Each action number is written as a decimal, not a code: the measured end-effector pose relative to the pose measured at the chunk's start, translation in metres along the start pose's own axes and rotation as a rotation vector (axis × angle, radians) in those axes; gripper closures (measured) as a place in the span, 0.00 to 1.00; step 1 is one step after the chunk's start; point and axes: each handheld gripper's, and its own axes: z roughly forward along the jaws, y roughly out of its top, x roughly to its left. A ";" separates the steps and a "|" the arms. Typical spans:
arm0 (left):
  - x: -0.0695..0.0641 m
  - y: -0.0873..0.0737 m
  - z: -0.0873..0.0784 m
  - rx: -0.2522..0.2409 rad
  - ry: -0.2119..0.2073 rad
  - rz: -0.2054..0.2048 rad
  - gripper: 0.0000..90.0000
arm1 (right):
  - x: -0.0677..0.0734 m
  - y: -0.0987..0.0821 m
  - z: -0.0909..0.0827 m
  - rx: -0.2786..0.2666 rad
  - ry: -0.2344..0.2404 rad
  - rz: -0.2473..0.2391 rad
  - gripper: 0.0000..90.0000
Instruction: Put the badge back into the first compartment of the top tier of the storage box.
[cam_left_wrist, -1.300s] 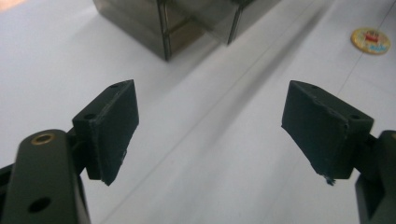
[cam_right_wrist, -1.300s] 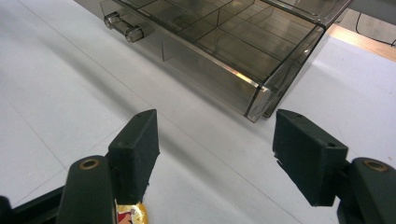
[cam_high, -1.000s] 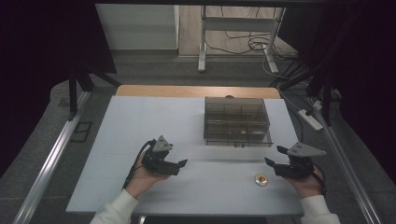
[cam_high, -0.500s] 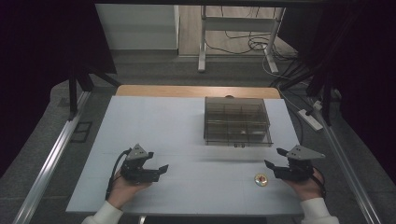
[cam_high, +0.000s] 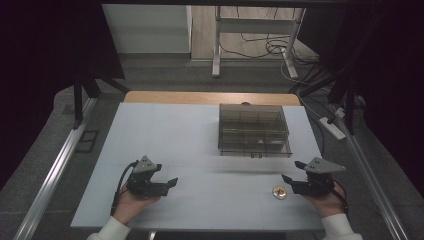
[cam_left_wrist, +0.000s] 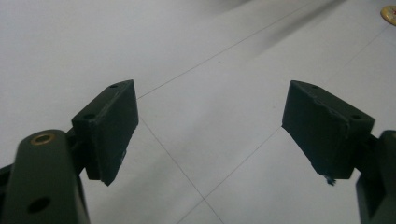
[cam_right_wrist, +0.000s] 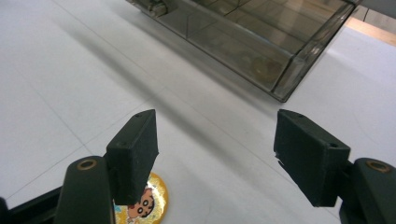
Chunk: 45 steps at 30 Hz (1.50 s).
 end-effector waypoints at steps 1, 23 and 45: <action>0.000 0.000 0.000 0.000 -0.003 0.000 0.20 | 0.001 0.000 0.000 0.002 0.006 0.004 0.33; 0.001 -0.004 0.004 0.029 -0.005 -0.011 0.18 | 0.011 0.010 0.018 0.240 0.143 -0.033 0.29; 0.002 -0.004 0.006 0.039 -0.014 -0.015 0.18 | 0.022 0.003 0.037 0.426 0.190 -0.060 0.22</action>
